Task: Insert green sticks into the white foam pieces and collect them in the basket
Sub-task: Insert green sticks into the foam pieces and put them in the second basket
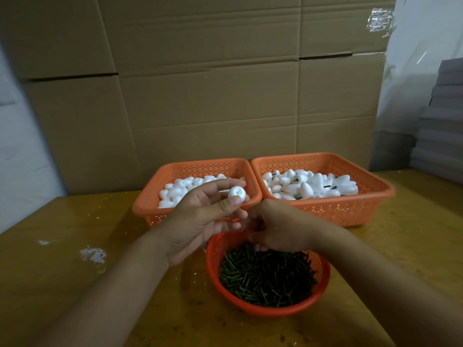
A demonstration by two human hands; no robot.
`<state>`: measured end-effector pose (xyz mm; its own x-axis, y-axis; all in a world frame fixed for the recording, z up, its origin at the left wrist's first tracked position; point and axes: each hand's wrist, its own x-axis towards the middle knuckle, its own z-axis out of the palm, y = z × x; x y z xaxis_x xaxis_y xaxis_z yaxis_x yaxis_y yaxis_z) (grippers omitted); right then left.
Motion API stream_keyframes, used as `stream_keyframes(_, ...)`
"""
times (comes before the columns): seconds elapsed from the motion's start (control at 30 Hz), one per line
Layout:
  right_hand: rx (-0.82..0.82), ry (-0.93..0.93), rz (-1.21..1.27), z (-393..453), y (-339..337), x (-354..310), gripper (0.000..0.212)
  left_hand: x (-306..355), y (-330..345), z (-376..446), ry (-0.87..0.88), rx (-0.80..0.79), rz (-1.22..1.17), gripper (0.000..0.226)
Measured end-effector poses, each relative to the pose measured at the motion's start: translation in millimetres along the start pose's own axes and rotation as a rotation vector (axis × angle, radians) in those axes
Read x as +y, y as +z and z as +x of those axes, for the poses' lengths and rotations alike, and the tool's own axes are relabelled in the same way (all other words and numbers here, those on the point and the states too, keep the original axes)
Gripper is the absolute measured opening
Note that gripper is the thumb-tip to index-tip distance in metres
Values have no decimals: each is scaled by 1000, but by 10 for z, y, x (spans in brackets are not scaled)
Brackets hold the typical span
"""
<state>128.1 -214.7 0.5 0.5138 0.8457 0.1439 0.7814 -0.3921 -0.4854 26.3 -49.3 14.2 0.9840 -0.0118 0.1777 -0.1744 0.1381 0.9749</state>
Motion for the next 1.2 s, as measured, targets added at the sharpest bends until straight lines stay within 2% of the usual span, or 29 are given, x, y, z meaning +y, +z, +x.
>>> stream_keyframes(0.1,33,-15,-39,-10,14,5,22,6,-2,-3,-2,7,6,22)
stream_keyframes(0.2,40,-18,-52,-13,15,15,21,3,-10,-11,-3,12,8,23)
stream_keyframes(0.43,-57,-1,-63,-18,25,16,35,-1,-8,-4,-15,19,5,21)
stream_keyframes(0.6,-100,13,-143,-19,46,44,35,2,-14,-5,-10,1,-10,26)
stream_keyframes(0.77,-47,15,-137,-19,50,43,27,-20,-33,8,-6,-6,-7,30)
stream_keyframes(0.9,-59,59,-122,-16,47,17,30,-43,-49,22,-7,-14,7,36)
stream_keyframes(1.0,0,68,-89,-10,56,0,24,-53,-63,32,1,-20,11,40)
stream_keyframes(1.2,115,89,48,-1,6,21,12,-56,-54,34,-16,-9,15,31)
